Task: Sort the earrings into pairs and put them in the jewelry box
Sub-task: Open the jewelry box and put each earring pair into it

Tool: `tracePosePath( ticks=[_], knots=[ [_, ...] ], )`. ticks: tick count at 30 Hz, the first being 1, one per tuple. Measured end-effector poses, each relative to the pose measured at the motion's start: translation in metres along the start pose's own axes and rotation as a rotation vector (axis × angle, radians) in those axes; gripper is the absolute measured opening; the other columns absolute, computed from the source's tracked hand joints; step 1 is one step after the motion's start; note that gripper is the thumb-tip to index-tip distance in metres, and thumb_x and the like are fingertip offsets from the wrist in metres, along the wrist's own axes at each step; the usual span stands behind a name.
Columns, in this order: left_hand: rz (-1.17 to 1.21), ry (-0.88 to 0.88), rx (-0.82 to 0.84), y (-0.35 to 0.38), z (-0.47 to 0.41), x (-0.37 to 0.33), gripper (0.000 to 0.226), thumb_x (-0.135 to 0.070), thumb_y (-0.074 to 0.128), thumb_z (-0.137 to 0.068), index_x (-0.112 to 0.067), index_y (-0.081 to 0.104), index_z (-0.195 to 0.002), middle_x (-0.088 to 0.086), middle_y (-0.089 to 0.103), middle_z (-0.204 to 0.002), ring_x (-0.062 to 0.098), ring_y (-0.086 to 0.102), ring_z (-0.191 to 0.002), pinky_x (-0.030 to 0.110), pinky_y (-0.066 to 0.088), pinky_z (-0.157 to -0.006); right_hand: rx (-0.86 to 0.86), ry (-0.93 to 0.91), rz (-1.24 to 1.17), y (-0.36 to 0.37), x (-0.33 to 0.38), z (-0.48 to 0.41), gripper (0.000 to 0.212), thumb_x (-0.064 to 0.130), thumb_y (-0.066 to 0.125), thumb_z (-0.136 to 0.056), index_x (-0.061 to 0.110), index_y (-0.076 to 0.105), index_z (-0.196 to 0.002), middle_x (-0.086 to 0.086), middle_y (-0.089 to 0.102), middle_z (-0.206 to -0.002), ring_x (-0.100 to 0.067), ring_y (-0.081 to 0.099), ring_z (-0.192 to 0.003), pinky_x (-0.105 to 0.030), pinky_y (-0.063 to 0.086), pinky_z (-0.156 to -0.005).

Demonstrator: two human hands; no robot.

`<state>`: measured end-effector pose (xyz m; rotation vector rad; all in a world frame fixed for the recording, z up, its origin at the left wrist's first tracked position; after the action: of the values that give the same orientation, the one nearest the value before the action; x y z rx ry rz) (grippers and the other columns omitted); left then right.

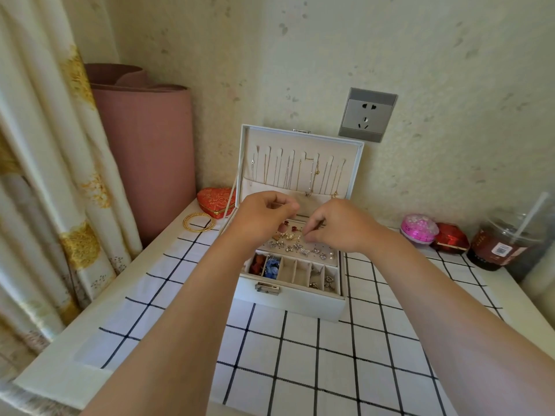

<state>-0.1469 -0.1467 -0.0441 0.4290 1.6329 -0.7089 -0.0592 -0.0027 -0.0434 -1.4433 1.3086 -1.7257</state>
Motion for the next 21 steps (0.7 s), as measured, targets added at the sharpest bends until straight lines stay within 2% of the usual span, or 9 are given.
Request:
tracePosePath(
  ticks=[4, 8, 12, 17, 21],
  knots=[
    [0.023, -0.025, 0.017, 0.003, 0.001, -0.002, 0.014, -0.024, 0.071, -0.089, -0.015, 0.071, -0.101, 0.0, 0.074, -0.09, 0.006, 0.061, -0.06, 0.011, 0.042, -0.045, -0.038, -0.02, -0.09, -0.003, -0.002, -0.001, 0.014, 0.018, 0.079, -0.084, 0.029, 0.076, -0.092, 0.012, 0.074, -0.09, -0.001, 0.068, -0.085, -0.029, 0.056, -0.083],
    [0.097, -0.061, -0.002, 0.004, 0.002, -0.005, 0.013, -0.028, 0.072, -0.089, -0.018, 0.072, -0.097, -0.003, 0.075, -0.088, 0.005, 0.062, -0.059, 0.017, 0.047, -0.05, -0.118, -0.053, -0.426, -0.024, 0.009, 0.004, 0.019, 0.005, 0.08, -0.081, 0.015, 0.076, -0.098, 0.003, 0.074, -0.087, 0.004, 0.067, -0.071, -0.012, 0.048, -0.062],
    [0.195, -0.093, -0.021, 0.007, 0.003, -0.009, 0.012, -0.032, 0.073, -0.087, -0.022, 0.073, -0.092, -0.01, 0.073, -0.076, 0.003, 0.061, -0.055, 0.02, 0.043, -0.052, -0.146, -0.097, -0.593, -0.037, 0.018, 0.012, 0.026, 0.004, 0.083, -0.077, 0.004, 0.075, -0.103, -0.007, 0.075, -0.087, 0.004, 0.064, -0.059, -0.008, 0.044, -0.052],
    [0.179, -0.102, -0.003, 0.011, 0.006, -0.012, 0.022, -0.037, 0.073, -0.086, -0.019, 0.074, -0.098, -0.005, 0.074, -0.087, 0.007, 0.062, -0.062, 0.022, 0.044, -0.054, -0.224, -0.111, -0.617, -0.039, 0.015, 0.012, 0.018, 0.005, 0.084, -0.076, 0.005, 0.077, -0.093, -0.003, 0.073, -0.075, 0.004, 0.06, -0.051, -0.008, 0.042, -0.05],
    [0.148, -0.092, -0.013, 0.013, 0.009, -0.013, 0.023, -0.044, 0.065, -0.091, -0.024, 0.074, -0.1, -0.006, 0.076, -0.092, 0.007, 0.065, -0.065, 0.023, 0.045, -0.058, -0.273, -0.088, -0.645, -0.035, 0.012, 0.012, 0.012, 0.004, 0.083, -0.077, 0.009, 0.076, -0.087, 0.006, 0.071, -0.067, 0.003, 0.059, -0.048, -0.011, 0.043, -0.049]
  ],
)
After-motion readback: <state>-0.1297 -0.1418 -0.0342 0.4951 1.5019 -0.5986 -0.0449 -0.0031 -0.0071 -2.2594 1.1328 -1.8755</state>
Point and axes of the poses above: each hand's wrist, its own z-axis away from the middle knuckle, its own y-axis out of the palm, x = y × z, the point moved 4 cm from there along -z, towards the middle knuckle
